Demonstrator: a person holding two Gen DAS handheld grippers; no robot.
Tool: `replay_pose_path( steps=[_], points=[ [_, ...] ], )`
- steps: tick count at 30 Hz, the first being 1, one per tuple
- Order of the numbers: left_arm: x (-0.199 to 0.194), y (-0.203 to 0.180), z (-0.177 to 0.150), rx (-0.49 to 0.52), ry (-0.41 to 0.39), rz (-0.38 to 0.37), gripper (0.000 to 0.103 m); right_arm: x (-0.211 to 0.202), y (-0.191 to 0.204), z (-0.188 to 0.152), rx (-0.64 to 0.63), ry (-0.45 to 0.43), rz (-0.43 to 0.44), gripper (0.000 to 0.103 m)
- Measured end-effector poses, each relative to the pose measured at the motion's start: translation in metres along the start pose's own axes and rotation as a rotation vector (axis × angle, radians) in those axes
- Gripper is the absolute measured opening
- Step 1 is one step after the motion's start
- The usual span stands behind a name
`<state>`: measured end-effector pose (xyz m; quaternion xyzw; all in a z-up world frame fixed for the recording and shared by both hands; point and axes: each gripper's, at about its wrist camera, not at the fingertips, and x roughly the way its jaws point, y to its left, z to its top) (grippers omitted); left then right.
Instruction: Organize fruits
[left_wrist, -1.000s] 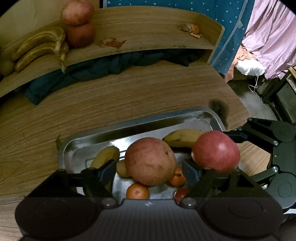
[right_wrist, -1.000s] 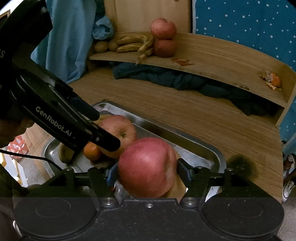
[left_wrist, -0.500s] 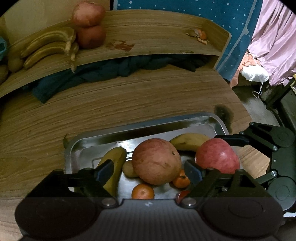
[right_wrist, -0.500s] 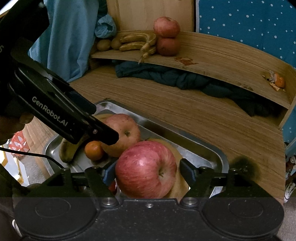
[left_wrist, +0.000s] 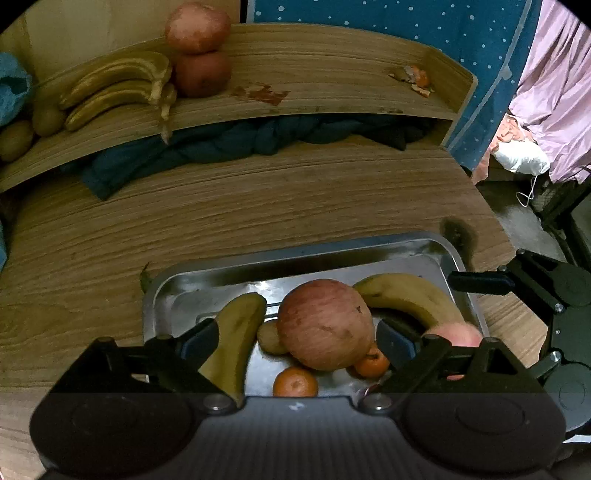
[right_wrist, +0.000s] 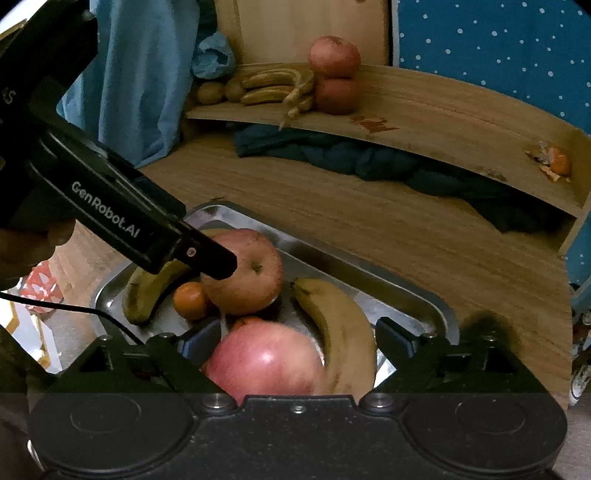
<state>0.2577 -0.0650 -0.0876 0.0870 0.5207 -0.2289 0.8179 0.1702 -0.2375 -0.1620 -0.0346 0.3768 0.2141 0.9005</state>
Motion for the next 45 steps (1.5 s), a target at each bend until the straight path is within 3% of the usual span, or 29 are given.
replay_pose_path(
  steps=[34,45],
  points=[
    [-0.016,0.006,-0.011,-0.075,-0.046,0.065,0.099,-0.013,0.004,-0.001,-0.027,-0.044,0.021,0.096],
    [-0.025,0.012,-0.016,-0.078,-0.087,0.066,0.100,-0.023,0.009,0.002,-0.009,-0.082,-0.036,0.097]
  ],
)
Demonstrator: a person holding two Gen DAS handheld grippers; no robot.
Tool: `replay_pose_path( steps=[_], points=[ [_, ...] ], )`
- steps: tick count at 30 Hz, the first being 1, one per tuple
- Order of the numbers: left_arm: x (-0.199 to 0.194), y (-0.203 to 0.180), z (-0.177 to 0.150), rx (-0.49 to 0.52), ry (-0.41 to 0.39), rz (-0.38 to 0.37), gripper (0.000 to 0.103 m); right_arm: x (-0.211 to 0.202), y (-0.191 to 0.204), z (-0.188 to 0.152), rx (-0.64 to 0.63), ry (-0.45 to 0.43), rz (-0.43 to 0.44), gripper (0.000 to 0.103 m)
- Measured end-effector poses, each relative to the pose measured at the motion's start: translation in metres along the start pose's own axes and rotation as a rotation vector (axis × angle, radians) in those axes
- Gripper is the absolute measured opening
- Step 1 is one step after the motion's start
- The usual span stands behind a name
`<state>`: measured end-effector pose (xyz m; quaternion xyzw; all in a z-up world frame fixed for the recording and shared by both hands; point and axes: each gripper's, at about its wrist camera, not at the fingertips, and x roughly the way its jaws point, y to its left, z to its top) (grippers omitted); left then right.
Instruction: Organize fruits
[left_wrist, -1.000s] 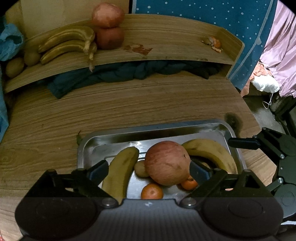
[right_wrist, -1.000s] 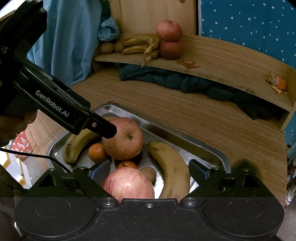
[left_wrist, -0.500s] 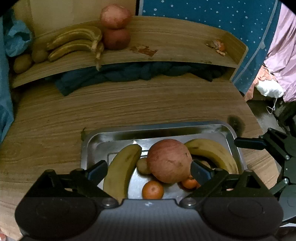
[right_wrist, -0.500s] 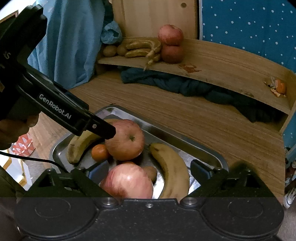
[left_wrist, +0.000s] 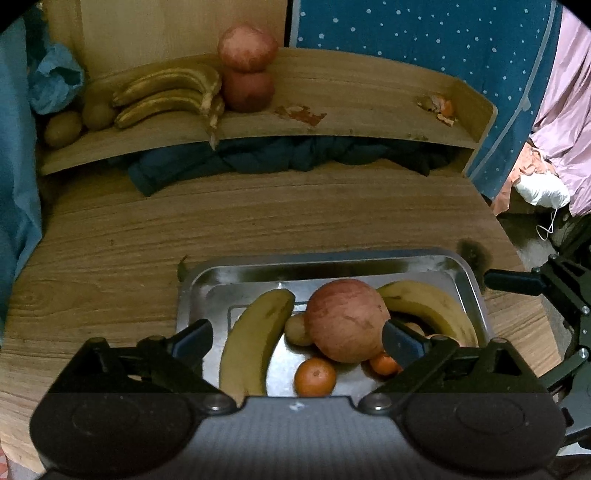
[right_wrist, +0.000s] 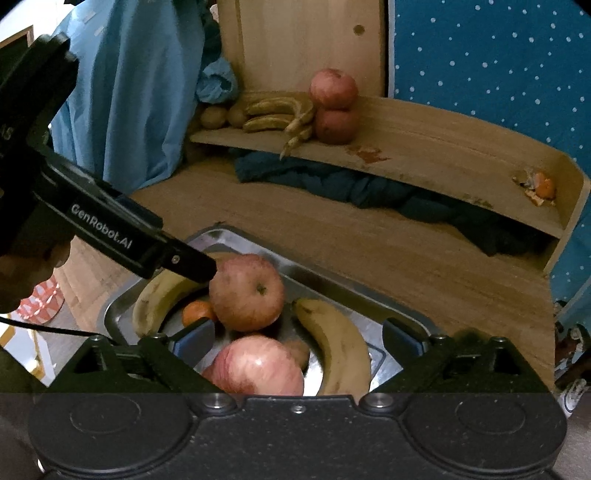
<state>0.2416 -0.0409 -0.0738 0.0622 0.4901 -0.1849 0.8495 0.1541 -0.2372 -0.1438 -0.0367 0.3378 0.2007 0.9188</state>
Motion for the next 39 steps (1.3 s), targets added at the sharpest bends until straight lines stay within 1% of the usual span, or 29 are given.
replay_pose_path(
  steps=[5,8,11,17,28,39],
  points=[
    [-0.006,0.013,-0.005,-0.007,-0.011,-0.001,0.101,0.001,0.009,0.005,0.017,-0.011,-0.037,0.098],
    [-0.014,0.022,-0.009,-0.008,-0.027,0.009,0.101,0.001,0.016,0.010,0.047,-0.027,-0.063,0.102],
    [-0.021,0.031,-0.013,-0.018,-0.044,0.022,0.102,0.001,0.024,0.011,0.064,-0.032,-0.091,0.102],
    [-0.032,0.047,-0.021,-0.042,-0.061,0.024,0.102,-0.005,0.039,0.008,0.102,-0.046,-0.140,0.102],
    [-0.053,0.058,-0.035,-0.014,-0.112,0.033,0.103,-0.030,0.057,0.001,0.182,-0.110,-0.259,0.102],
    [-0.072,0.066,-0.061,0.007,-0.138,0.012,0.103,-0.052,0.090,-0.014,0.209,-0.128,-0.330,0.102]
  ],
)
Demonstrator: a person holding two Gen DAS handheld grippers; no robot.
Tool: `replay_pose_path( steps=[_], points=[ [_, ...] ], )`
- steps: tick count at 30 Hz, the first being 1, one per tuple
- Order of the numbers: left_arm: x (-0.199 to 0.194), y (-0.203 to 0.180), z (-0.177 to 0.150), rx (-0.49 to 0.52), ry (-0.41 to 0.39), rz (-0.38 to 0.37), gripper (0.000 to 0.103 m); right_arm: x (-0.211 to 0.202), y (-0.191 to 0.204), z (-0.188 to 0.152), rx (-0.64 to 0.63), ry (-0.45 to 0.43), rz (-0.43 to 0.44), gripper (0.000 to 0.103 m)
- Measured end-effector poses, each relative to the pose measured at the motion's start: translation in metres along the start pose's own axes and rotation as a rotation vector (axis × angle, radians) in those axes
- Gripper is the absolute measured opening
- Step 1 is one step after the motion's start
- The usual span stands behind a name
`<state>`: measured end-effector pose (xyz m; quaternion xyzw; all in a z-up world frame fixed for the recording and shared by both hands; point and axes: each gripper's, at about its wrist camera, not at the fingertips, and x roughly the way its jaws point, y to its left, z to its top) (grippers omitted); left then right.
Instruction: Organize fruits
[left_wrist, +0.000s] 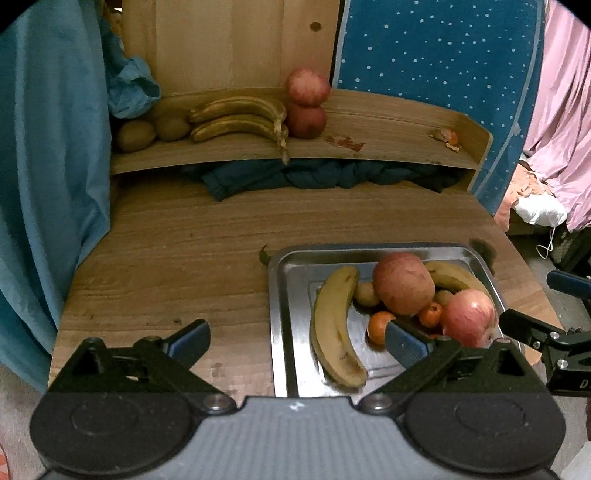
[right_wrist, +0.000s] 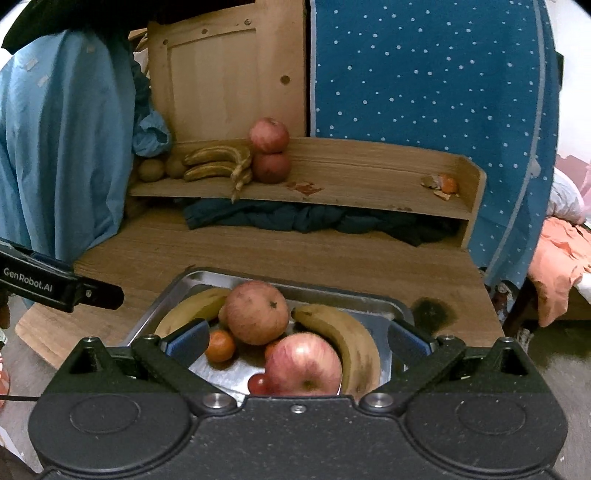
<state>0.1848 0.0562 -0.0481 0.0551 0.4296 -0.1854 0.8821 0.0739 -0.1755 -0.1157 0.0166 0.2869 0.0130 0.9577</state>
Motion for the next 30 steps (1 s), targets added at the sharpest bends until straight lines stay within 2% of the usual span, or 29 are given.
replay_pose_path(
  steps=[11,20,27,30],
  points=[
    [-0.031,-0.002,-0.033,0.022,-0.065,-0.013,0.103,-0.046,0.022,-0.027,0.003,-0.037,-0.059,0.102],
    [-0.051,-0.004,-0.055,0.024,-0.063,0.005,0.103,-0.068,0.029,-0.035,-0.013,-0.055,-0.044,0.102],
    [-0.072,-0.021,-0.067,0.022,-0.080,0.058,0.103,-0.085,0.018,-0.044,0.001,-0.054,-0.022,0.102],
    [-0.081,-0.028,-0.075,0.026,-0.087,0.055,0.103,-0.099,0.014,-0.050,0.014,-0.064,-0.010,0.102]
  ],
)
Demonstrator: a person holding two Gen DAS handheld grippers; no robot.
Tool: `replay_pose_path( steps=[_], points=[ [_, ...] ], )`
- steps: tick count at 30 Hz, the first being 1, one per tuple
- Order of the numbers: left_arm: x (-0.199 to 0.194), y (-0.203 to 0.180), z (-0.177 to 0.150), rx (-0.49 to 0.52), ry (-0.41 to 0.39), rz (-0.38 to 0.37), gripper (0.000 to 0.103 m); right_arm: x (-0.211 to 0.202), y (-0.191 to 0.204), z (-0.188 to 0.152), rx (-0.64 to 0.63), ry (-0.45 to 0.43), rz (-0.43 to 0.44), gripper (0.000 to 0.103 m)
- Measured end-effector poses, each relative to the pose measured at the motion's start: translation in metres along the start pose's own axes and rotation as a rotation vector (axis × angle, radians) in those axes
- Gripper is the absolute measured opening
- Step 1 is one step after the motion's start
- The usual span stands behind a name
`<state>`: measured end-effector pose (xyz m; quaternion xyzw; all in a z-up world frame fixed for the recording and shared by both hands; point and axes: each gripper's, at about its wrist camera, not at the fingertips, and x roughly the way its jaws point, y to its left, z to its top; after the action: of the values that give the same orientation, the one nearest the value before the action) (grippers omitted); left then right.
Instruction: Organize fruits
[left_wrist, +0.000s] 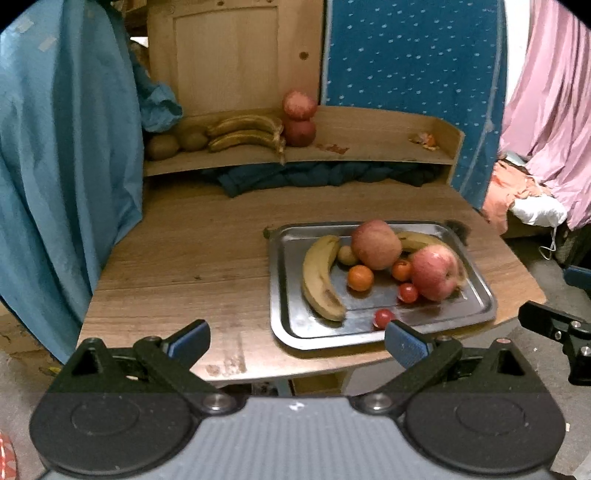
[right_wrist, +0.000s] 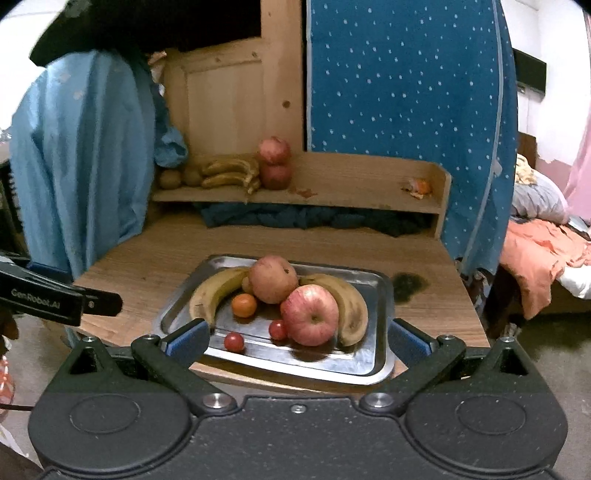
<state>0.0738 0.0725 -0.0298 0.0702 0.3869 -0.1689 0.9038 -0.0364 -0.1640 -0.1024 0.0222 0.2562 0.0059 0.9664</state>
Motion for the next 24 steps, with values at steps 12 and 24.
replay_pose_path(
  steps=[12,24],
  points=[
    [-0.022,-0.016,-0.016,-0.005,-0.003,0.044,0.103,-0.018,-0.010,-0.009,0.016,-0.007,0.023,0.102],
    [-0.028,-0.023,-0.018,0.002,-0.007,0.051,0.103,-0.021,-0.011,-0.011,0.018,-0.004,0.031,0.102]
  ],
)
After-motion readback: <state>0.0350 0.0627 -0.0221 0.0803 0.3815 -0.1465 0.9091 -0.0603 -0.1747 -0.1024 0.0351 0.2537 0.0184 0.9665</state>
